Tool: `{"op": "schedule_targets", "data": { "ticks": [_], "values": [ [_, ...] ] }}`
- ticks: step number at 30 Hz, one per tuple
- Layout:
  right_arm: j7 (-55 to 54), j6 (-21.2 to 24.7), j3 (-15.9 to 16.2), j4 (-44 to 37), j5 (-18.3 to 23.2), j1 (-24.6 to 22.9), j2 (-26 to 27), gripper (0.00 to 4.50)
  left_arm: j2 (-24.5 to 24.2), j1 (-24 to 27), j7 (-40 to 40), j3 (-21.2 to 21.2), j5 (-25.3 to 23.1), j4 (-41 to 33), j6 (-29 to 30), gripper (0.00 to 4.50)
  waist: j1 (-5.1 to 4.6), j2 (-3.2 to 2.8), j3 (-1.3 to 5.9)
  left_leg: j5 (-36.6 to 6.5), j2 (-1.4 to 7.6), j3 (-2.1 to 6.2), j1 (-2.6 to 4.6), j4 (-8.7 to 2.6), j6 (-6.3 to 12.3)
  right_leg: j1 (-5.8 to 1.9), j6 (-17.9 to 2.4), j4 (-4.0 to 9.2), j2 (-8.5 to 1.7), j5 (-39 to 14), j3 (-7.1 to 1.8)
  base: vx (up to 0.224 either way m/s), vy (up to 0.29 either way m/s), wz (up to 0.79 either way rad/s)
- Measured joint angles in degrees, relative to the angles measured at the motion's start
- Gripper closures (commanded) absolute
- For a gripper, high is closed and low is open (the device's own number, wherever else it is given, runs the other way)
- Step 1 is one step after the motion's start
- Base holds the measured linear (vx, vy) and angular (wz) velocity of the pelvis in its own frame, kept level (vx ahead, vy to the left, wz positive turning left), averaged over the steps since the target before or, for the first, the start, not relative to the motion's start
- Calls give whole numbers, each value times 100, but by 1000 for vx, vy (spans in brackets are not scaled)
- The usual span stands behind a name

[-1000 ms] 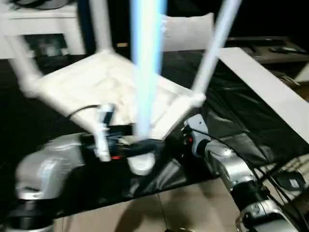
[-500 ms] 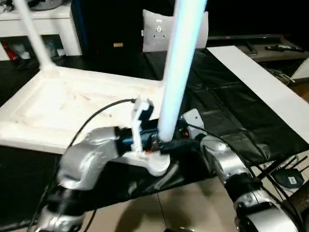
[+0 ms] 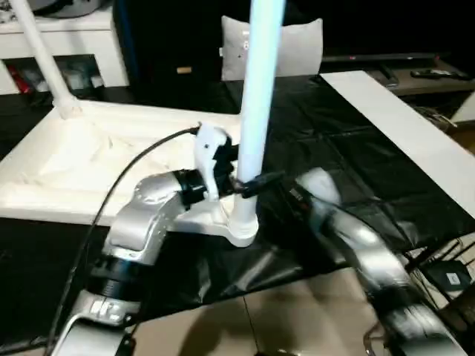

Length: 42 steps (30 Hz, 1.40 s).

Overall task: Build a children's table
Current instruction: Rotate table base, then rotate leg to tighten

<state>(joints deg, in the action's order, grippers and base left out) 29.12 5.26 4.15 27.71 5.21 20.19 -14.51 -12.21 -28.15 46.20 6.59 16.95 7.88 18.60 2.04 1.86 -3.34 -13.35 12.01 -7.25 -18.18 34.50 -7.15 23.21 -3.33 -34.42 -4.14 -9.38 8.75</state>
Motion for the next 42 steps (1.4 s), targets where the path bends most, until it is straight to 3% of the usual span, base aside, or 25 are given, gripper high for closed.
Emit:
{"op": "schedule_targets", "data": {
  "ticks": [5,8,12,16,19,21,25,26,29,35,42],
  "values": [
    [233,400,-34,-1182,343,-452,-74,0,-321,579,172,83,10,-248,107,3,24,-34,-5,6,3,3,0,-1,7,0,1,0,8,1,5,0,0,0],
    [392,540,-30,-1779,481,-778,-220,0,-772,692,424,43,12,-349,141,3,59,-45,-5,6,2,3,1,-2,7,-4,3,7,7,2,4,0,0,0],
    [405,809,-43,-2349,699,-1040,-204,0,-892,908,466,-60,-18,-417,64,3,62,-94,1,5,-2,2,-1,-3,9,-13,19,32,-1,12,1,0,0,0],
    [484,1116,-42,-2755,815,-1189,-244,0,-1219,1002,599,-107,-105,-305,-78,3,55,-100,6,4,-5,4,1,-4,11,-15,21,33,2,13,5,0,0,0],
    [652,1135,22,-2757,793,-1181,-450,0,-1562,649,1081,96,-231,236,-186,3,85,-100,5,4,-9,5,-2,-5,11,-16,23,41,1,14,5,0,0,0],
    [775,1088,85,-2754,759,-1159,-501,0,-1714,390,1383,207,-392,621,-400,29,106,-100,6,5,-11,4,-2,-7,12,-20,32,49,-4,20,4,0,0,0],
    [1094,1087,227,-2728,758,-1068,-687,0,-1855,-189,2076,730,-815,1413,-865,40,145,-99,7,3,-10,2,-6,-13,26,-23,42,63,-19,26,-2,0,0,0],
    [1220,1098,260,-2728,771,-1051,-761,0,-1860,-341,2301,887,-909,1627,-901,65,149,-98,7,3,-11,1,-9,-13,33,-22,45,65,-21,25,-2,0,0,0],
    [1584,1173,342,-2729,808,-977,-948,0,-1834,-755,2738,1243,-1185,2235,-1070,77,155,-97,7,3,-10,1,-19,-16,38,-15,46,68,-20,24,-2,0,0,0],
    [1917,1202,484,-2728,863,-890,-1064,0,-1515,-1445,2999,1443,-1475,3342,-1626,125,169,-97,7,3,-10,0,-21,-15,38,-13,46,65,-20,24,-2,0,0,0],
    [2022,1208,518,-2728,860,-891,-1120,0,-1381,-1819,3124,1589,-1739,4233,-2038,186,208,-97,7,4,-10,0,-21,-15,37,-13,46,65,-20,24,-1,0,0,0]
  ]
}}
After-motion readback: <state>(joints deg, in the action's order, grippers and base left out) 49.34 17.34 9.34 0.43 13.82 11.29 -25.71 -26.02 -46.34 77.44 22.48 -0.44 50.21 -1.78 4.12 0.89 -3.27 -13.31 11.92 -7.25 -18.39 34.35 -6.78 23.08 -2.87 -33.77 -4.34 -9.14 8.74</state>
